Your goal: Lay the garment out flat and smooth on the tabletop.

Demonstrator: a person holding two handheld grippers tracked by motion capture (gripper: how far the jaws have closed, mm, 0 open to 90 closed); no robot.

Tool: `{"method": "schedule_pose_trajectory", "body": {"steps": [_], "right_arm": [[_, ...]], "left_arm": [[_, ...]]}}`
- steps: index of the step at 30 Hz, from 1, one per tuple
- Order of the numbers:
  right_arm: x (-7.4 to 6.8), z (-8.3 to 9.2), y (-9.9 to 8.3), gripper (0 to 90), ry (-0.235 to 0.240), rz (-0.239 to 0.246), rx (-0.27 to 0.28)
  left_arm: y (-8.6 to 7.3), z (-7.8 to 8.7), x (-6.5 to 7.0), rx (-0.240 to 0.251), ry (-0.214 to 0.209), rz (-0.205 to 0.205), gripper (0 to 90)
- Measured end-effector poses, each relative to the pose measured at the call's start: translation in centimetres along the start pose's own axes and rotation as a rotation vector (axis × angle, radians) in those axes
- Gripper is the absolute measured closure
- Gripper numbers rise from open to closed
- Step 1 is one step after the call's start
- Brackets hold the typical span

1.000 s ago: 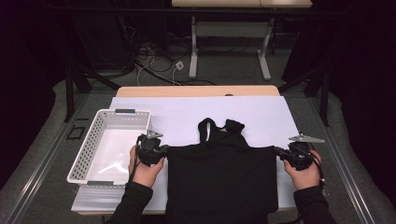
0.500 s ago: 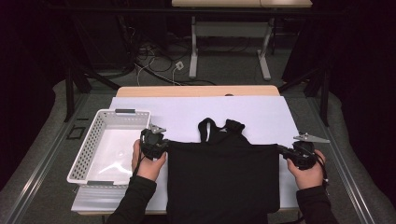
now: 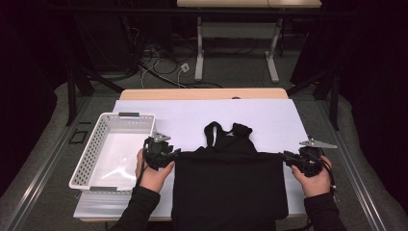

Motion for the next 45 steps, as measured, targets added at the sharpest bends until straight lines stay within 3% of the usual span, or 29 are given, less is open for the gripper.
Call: {"method": "schedule_pose_trajectory", "body": {"steps": [7,16,21,28,32,34,39,45], "right_arm": [[-0.8,0.3,-0.6,56.0,0.007,0.015,-0.034],[-1.9,1.3,-1.5,49.8,0.02,0.02,-0.056],[-2.5,1.9,-2.4,47.8,0.039,0.033,-0.064],[-3.2,3.1,-4.0,47.4,0.035,0.056,-0.086],[-3.3,3.7,-4.8,47.3,0.025,0.054,-0.097],[-3.4,3.8,-5.1,47.2,0.024,0.063,-0.109],[-3.7,4.2,-5.7,47.4,0.015,0.074,-0.131],[-3.9,4.6,-6.4,50.5,0.03,0.073,-0.163]], "left_arm": [[-1.0,0.3,0.6,0.015,-0.049,0.021,56.1],[-2.4,0.9,1.1,0.035,-0.085,0.053,45.9],[-3.8,1.8,1.3,0.036,-0.113,0.071,43.7],[-5.7,3.2,1.3,0.045,-0.12,0.095,42.6],[-6.5,4.1,2.1,0.059,-0.114,0.075,42.0],[-6.8,4.6,2.7,0.065,-0.109,0.039,41.9],[-8.0,5.1,3.2,0.052,-0.122,0.062,41.9],[-9.7,4.8,3.6,-0.004,-0.126,0.066,42.6]]}}
Point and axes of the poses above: each handheld gripper's, and its own axes: z roughly backward along the jaws, y roughly out of its top, x roughly to its right, the point moved 3 cm from there along -z, roughly forward along the jaws, and after that the axes turned 7 degrees about x, right-handed, at the moved point
